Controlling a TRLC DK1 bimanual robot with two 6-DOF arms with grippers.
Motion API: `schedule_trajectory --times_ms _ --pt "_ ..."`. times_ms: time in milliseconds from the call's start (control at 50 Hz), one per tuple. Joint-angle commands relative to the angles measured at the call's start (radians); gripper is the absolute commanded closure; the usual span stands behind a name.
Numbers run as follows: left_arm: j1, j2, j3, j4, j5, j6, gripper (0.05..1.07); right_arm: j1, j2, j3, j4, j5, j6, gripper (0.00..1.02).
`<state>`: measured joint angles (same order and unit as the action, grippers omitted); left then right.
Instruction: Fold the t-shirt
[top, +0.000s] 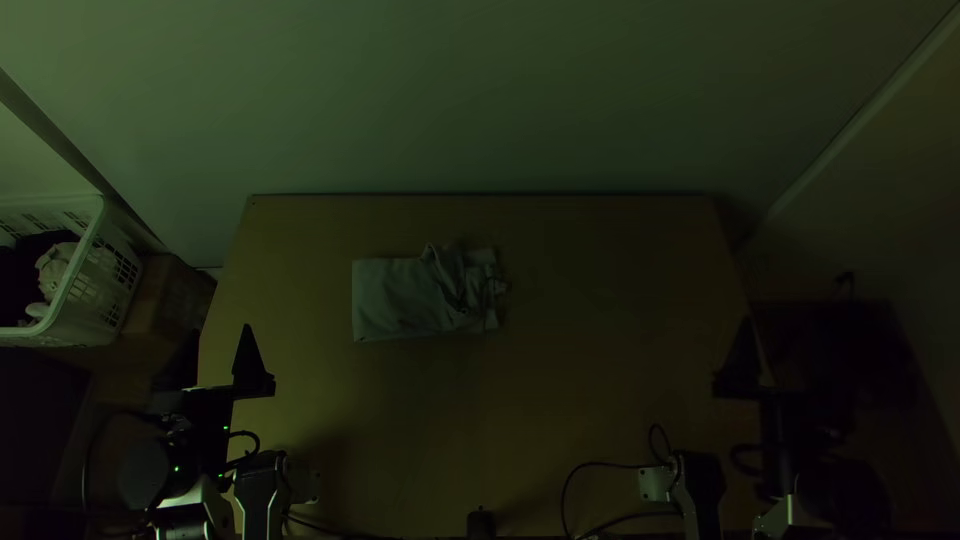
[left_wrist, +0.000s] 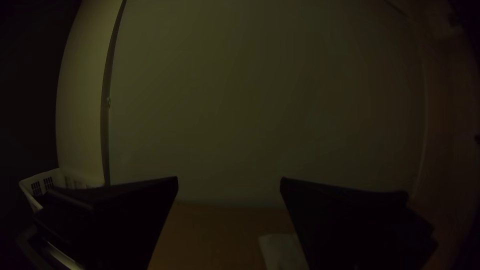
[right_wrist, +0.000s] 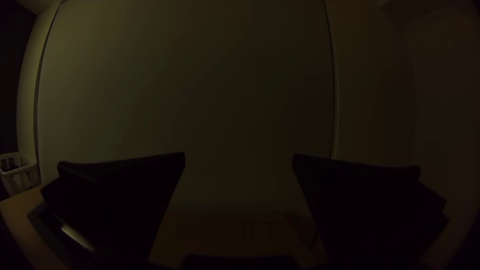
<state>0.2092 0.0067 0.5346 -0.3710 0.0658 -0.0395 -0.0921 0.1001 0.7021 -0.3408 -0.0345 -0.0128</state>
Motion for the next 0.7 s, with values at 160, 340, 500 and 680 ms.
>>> schedule_trajectory --times_ms 160,340,500,680 --pt "0.032 -0.013 -0.185 0.149 -0.006 0.044 0.09 0.005 -0.099 -0.128 0.054 0.010 -0.019 0.04" --pt "0.084 -0.013 -0.312 0.305 -0.004 0.055 0.09 0.000 -0.105 -0.204 0.057 0.008 -0.015 0.04" --pt "0.116 -0.013 -0.397 0.371 -0.004 0.047 0.09 -0.020 -0.105 -0.302 0.126 0.010 -0.013 0.04" --pt "0.113 -0.013 -0.466 0.394 -0.003 0.015 0.09 -0.021 -0.106 -0.424 0.217 0.015 0.011 0.04"
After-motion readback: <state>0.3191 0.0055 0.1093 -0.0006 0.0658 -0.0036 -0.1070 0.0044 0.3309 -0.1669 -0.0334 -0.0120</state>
